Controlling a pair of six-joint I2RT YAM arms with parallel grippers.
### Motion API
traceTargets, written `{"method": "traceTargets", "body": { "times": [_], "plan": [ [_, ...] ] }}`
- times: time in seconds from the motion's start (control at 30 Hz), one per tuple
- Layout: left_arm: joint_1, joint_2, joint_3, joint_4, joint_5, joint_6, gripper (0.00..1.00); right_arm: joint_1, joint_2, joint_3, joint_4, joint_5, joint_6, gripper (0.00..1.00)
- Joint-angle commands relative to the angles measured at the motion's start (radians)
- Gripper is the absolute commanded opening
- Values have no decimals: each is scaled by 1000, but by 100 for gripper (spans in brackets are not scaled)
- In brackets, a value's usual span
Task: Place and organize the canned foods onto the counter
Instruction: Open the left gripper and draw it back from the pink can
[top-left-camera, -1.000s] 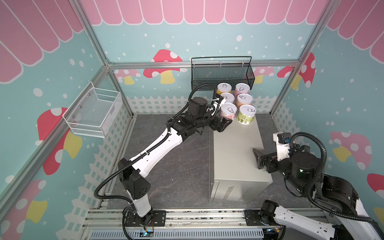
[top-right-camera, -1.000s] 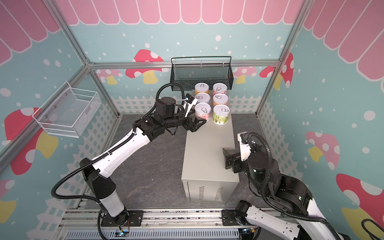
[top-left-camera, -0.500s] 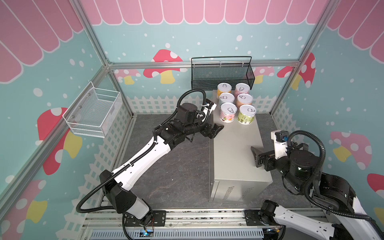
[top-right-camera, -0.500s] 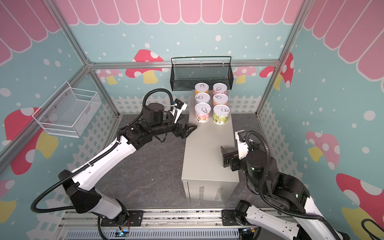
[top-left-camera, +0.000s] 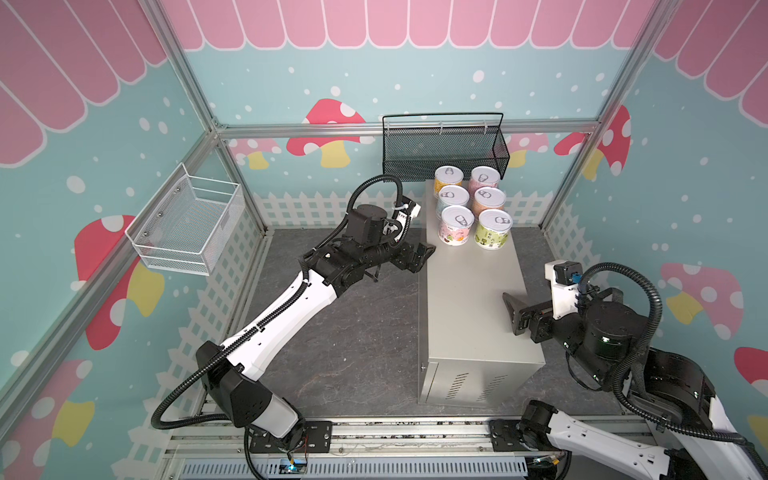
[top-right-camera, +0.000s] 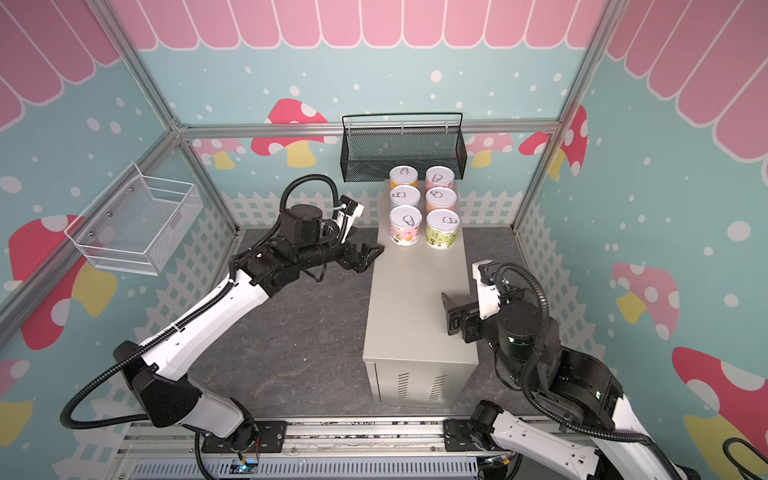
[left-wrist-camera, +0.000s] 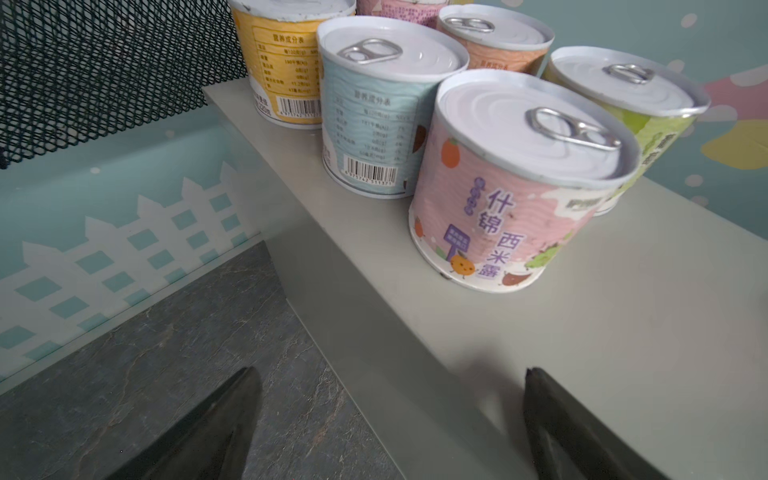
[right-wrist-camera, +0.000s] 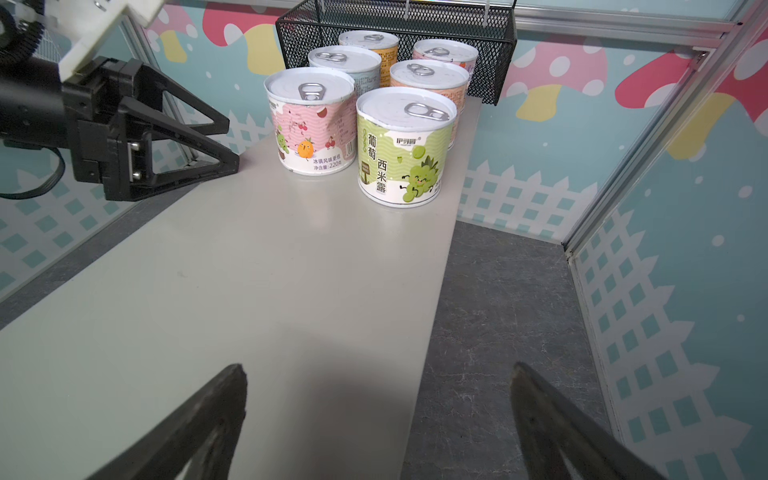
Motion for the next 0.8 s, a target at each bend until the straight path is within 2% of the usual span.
{"method": "traceTargets", "body": {
  "times": [0.0,0.77],
  "plan": [
    [12,49,20,-33,-45,4,97,5,-18,-14,9,-1,10,100],
    [29,147,112,-48,-44,-4,98,5,-24,-29,7,-18,11,99]
  ]
}}
